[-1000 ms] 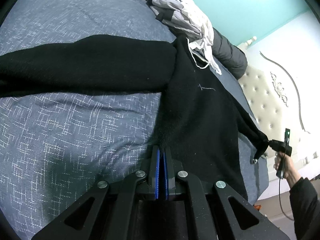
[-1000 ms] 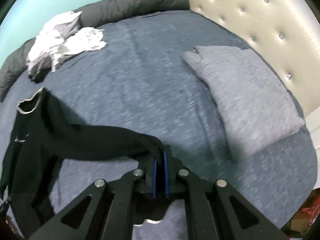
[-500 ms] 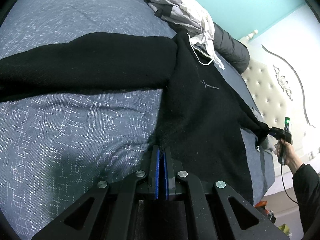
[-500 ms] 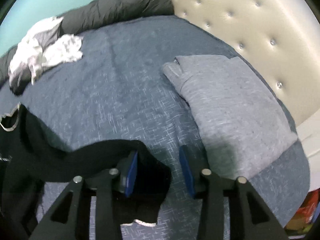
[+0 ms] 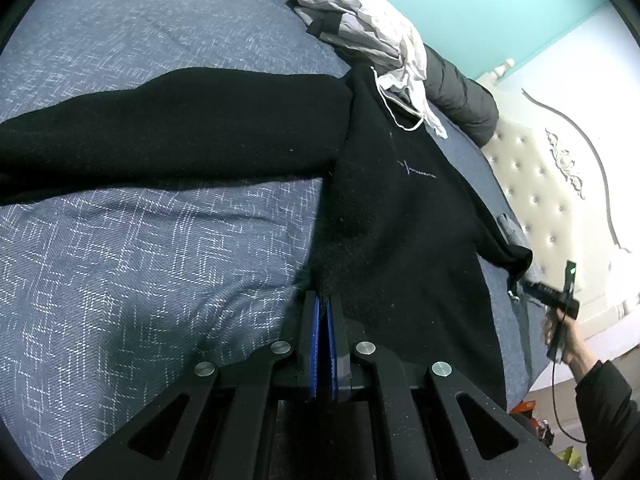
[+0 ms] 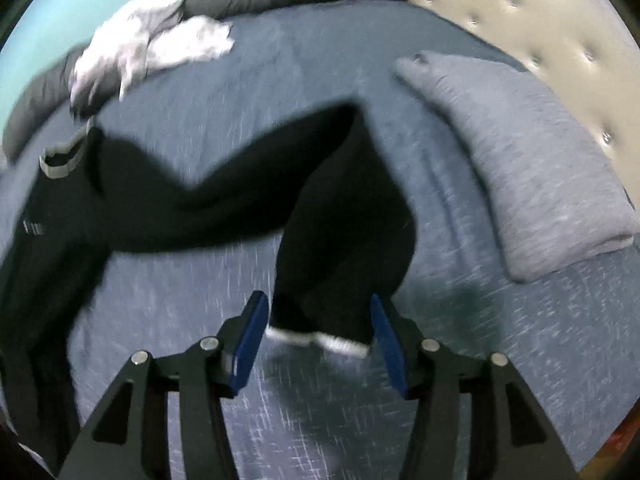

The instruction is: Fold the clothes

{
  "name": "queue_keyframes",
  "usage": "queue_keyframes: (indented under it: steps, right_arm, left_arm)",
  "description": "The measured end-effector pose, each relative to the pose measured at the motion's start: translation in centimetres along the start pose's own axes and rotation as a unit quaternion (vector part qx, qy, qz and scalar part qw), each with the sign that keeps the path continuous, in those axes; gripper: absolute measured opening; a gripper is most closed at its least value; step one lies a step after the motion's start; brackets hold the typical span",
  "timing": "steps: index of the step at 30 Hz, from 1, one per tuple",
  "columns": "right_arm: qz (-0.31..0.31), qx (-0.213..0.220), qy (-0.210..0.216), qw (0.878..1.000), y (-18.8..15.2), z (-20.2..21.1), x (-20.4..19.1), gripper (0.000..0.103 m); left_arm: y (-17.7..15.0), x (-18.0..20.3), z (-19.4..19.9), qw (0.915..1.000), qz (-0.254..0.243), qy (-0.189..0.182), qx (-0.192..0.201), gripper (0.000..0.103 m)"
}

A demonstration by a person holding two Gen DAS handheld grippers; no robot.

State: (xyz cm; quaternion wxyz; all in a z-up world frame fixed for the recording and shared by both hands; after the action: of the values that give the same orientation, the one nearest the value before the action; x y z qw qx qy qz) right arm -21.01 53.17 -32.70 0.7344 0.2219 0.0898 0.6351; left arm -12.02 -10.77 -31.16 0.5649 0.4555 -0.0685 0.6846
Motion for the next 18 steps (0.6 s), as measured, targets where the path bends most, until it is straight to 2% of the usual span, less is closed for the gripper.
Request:
queue_keyframes:
  steps: [2,6,8,9,10,14,18]
  right_arm:
    - [0.003,-0.002,0.002,1.000,-0.5,-0.8,-0.5,0.054]
    - [0.010,-0.002,-0.031,0.999,-0.4,-2.1,-0.7,0.054]
    - [0.013,0.003,-0.041,0.999,-0.3,-2.1,-0.6,0.037]
    - [0.015,0.004,-0.044,0.999,-0.2,-2.0,-0.5,0.015]
    - [0.015,0.007,-0.046,0.999,-0.2,-1.9,-0.4,0.012]
    - [0.002,0.035,-0.041,0.999,0.7,0.0,1.1,0.009]
    - [-0.026,0.061,-0.034,0.997,2.8,3.0,4.2,0.006]
  left_arm:
    - [0.0,0.0,0.0,1.0000,0.000,0.001,0.000,0.004]
    - [-0.1,-0.1,0.0,1.0000,0.001,0.004,-0.001,0.004]
    - [-0.1,-0.2,-0.1,1.0000,0.002,0.005,-0.002,0.004]
    - [-0.1,-0.2,-0.1,1.0000,0.001,0.005,-0.002,0.004]
    - [-0.1,-0.1,-0.2,1.0000,0.001,0.006,-0.003,0.004]
    - [0.0,0.0,-0.3,1.0000,-0.002,0.008,-0.004,0.004]
    - [0.0,0.0,-0.2,1.0000,-0.003,0.008,-0.004,0.004]
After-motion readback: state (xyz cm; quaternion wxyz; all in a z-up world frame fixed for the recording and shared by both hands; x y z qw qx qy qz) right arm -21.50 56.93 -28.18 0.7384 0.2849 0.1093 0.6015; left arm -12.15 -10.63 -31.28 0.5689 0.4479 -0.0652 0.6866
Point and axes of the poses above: each gripper's, at about its wrist camera, not at the fingertips, and z roughly against the way its jaws point, x to its right, y to its top, the point moved 5 cm from there along -z, roughly the way its jaws point, and after that the axes turned 11 degrees about -y, right-handed, at the moved point
